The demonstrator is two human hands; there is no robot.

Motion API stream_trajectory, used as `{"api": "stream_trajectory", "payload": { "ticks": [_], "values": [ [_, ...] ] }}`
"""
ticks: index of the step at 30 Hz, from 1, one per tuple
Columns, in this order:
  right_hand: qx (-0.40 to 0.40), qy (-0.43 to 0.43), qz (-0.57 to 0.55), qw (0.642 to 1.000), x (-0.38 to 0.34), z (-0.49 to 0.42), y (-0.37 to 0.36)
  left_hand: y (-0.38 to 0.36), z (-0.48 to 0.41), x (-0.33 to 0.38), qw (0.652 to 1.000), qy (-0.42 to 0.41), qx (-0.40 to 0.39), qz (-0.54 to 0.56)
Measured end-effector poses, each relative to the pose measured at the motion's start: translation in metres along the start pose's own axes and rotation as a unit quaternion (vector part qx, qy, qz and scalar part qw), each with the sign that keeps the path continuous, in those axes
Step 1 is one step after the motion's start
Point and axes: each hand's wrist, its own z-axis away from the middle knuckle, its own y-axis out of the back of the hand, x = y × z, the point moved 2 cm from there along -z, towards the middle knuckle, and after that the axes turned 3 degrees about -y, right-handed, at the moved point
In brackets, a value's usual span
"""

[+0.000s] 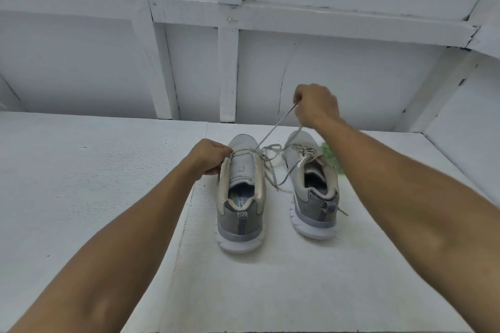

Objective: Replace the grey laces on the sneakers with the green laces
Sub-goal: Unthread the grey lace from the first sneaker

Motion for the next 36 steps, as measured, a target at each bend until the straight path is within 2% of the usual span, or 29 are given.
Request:
{"api": "stream_trajectory", "payload": {
  "ticks": [3,7,10,13,17,19,21,25,28,31,33,36],
  "values": [
    [-0.083,0.030,-0.051,0.995,-0.007,-0.001,-0.003,-0.001,-0.001,-0.001,1.000,-0.003,0.005,-0.005],
    [-0.206,0.123,0.049,0.969,-0.035,0.028,-0.046,-0.002,-0.001,-0.001,1.000,-0.006,0.011,-0.005],
    [-0.224,0.144,0.079,0.961,-0.042,0.043,-0.070,-0.003,-0.002,-0.001,1.000,-0.008,0.017,-0.008],
    [-0.170,0.147,0.101,0.969,-0.037,0.038,-0.064,-0.003,-0.003,-0.003,1.000,-0.005,0.020,-0.004],
    [0.007,0.089,0.101,0.991,-0.019,0.005,-0.018,-0.002,-0.004,-0.006,1.000,-0.006,0.017,0.013],
    [0.059,0.061,0.095,0.992,-0.012,-0.009,-0.001,-0.003,-0.004,-0.006,1.000,-0.006,0.017,0.016],
    [0.020,0.062,0.093,0.994,-0.015,-0.010,-0.003,-0.003,-0.004,-0.007,1.000,-0.003,0.019,0.018],
    [-0.151,0.144,0.076,0.975,-0.033,0.020,-0.046,-0.003,-0.006,-0.007,0.999,0.001,0.026,0.020],
    [-0.204,0.184,0.105,0.956,-0.039,0.041,-0.068,-0.003,-0.006,-0.010,0.998,0.009,0.055,0.017],
    [-0.164,0.184,0.141,0.959,-0.037,0.042,-0.066,-0.004,-0.007,-0.015,0.996,0.017,0.074,0.038],
    [-0.075,0.161,0.160,0.971,-0.031,0.030,-0.051,-0.004,-0.007,-0.017,0.995,0.023,0.081,0.060],
    [0.059,0.089,0.132,0.986,-0.017,0.005,-0.015,-0.004,-0.007,-0.019,0.992,0.037,0.087,0.081]
  ]
}}
